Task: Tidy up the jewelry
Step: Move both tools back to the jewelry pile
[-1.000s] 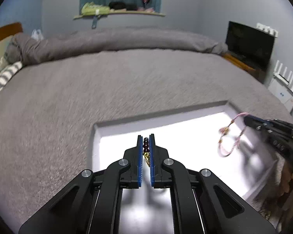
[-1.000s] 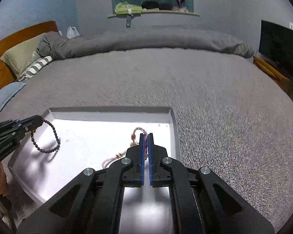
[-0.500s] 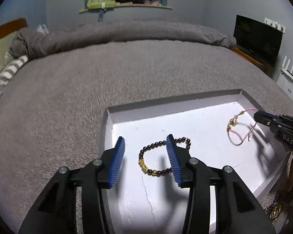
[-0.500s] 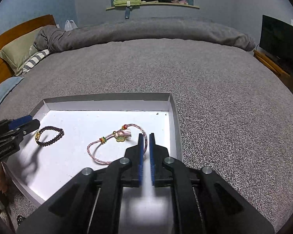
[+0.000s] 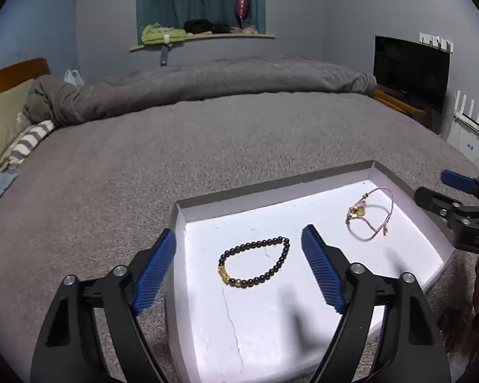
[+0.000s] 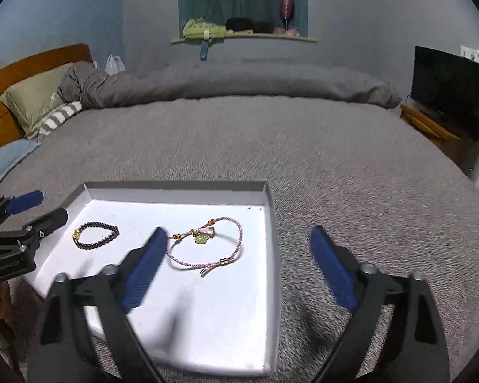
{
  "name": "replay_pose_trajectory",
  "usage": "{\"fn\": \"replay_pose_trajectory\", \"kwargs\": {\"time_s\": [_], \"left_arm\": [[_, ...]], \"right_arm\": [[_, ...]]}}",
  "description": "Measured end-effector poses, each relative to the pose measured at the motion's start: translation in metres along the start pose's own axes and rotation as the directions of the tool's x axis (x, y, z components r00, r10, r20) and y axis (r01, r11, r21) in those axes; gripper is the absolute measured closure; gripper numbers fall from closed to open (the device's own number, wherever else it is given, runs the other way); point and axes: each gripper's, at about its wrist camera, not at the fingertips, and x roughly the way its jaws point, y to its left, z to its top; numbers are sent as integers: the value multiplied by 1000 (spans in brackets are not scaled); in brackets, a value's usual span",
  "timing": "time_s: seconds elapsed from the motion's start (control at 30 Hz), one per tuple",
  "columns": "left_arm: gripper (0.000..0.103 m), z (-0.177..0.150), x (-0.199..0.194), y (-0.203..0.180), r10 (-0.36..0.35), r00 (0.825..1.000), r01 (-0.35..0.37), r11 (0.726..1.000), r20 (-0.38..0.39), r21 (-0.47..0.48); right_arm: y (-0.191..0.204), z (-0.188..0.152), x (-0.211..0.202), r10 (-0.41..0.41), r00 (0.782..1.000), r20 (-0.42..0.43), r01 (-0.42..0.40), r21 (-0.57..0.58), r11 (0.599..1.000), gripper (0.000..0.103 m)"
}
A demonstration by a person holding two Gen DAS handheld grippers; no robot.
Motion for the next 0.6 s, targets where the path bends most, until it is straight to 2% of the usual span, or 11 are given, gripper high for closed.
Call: {"fn": "replay_pose_trajectory", "kwargs": {"time_s": [0.07, 0.33, 0.6], "left_arm": [[11, -2, -8, -1, 3, 1000, -3, 1000, 15, -4], [8, -15, -41, -11, 31, 998, -32, 999, 55, 10], [7, -42, -75, -12, 15, 998, -16, 1000, 66, 12]], "right_arm": [[-2, -1, -10, -6, 1000, 10, 6, 8, 1000, 6], [-3, -13, -46, 7, 999, 54, -9, 30, 1000, 6], [-4, -49, -73, -8, 999, 40, 8, 1, 1000, 6]]}}
